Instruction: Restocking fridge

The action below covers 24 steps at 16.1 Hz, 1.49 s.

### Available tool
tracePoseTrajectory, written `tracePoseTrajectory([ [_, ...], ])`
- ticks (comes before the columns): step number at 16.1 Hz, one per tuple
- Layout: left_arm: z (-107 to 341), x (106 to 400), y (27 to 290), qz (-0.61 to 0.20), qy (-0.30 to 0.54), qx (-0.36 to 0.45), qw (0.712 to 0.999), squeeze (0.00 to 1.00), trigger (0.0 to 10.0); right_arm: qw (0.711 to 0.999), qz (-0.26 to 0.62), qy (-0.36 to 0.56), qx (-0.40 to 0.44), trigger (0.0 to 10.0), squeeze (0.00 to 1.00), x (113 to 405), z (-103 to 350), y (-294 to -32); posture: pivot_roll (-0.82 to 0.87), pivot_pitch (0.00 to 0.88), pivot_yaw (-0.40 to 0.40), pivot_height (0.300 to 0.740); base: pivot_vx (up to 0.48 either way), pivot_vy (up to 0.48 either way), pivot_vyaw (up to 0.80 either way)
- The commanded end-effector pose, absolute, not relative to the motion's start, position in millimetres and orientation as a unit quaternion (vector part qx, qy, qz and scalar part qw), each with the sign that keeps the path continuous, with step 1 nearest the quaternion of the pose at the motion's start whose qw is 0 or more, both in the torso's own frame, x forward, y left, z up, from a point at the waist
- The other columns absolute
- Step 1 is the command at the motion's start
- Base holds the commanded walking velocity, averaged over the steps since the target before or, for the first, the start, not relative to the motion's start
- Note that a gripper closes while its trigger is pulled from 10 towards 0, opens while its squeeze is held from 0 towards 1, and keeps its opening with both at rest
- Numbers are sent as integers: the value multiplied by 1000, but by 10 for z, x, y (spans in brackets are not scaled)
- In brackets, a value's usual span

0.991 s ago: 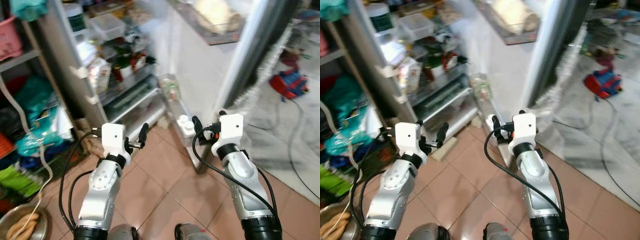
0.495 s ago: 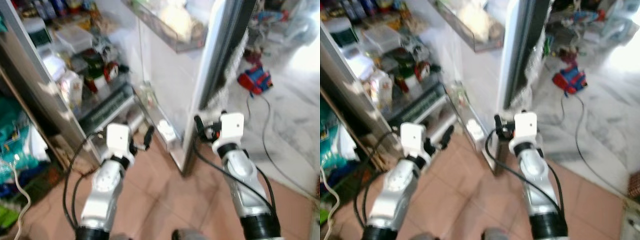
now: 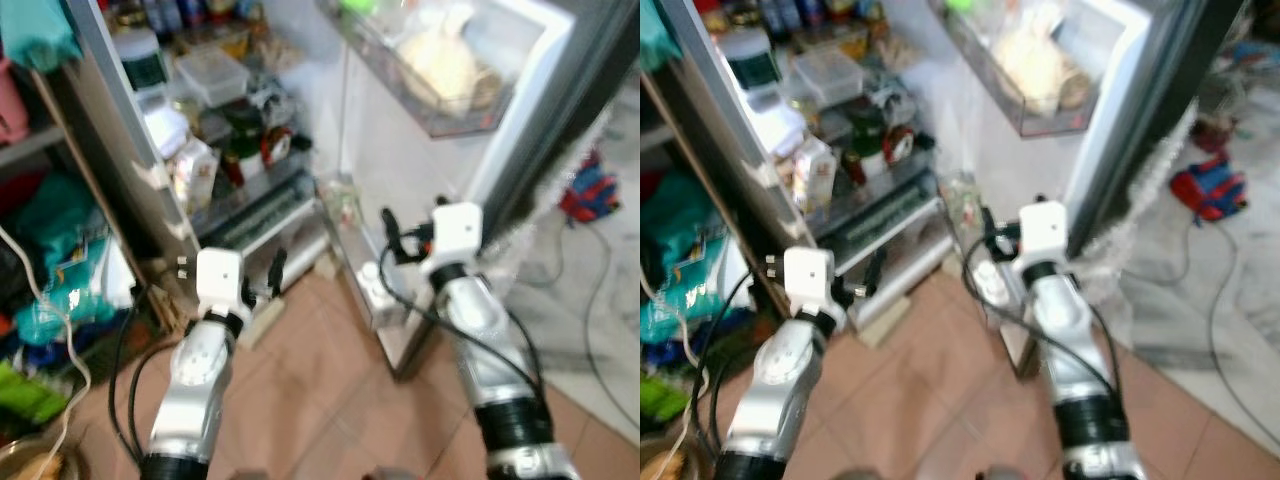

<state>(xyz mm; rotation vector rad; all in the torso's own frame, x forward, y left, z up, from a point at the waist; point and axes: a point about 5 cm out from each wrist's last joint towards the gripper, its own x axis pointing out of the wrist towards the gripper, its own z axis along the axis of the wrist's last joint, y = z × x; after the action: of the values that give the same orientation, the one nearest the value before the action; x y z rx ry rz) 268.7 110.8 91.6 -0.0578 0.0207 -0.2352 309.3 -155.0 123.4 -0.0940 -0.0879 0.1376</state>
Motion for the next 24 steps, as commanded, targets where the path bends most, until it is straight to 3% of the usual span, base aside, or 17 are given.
tracePoseTrajectory([
  [1,917,2665,1112,-119,10,-23,993,0,10000,996,68,-42,-42,10000,0,3111,1224,-1538,47,0,20,740,0,-416,800],
  [4,916,2676,1114,-114,14,-26,993,0,10000,996,73,-37,-34,10000,0,3083,1183,-1526,46,0,16,740,0,-394,0],
  [9,932,2696,1134,-101,11,-30,994,0,10000,993,112,-28,-27,10000,0,2904,1100,-1463,43,13,9,740,0,0,0],
  [14,955,2686,1186,-88,8,-23,996,0,10000,994,59,19,-89,10000,0,2551,858,-1904,47,28,8,740,0,0,0],
  [16,949,2677,1206,-85,13,-20,996,0,10000,995,10,24,-95,10000,0,2697,880,-2067,45,32,13,740,0,0,0],
  [21,919,2479,1404,-65,34,-3,997,0,10000,995,-26,-16,-93,10000,0,3342,1235,-2136,104,56,16,740,0,0,0],
  [24,877,2357,1571,-32,48,5,998,0,10000,993,-58,-26,-98,10000,0,3489,1377,-2214,135,60,-2,740,0,0,0],
])
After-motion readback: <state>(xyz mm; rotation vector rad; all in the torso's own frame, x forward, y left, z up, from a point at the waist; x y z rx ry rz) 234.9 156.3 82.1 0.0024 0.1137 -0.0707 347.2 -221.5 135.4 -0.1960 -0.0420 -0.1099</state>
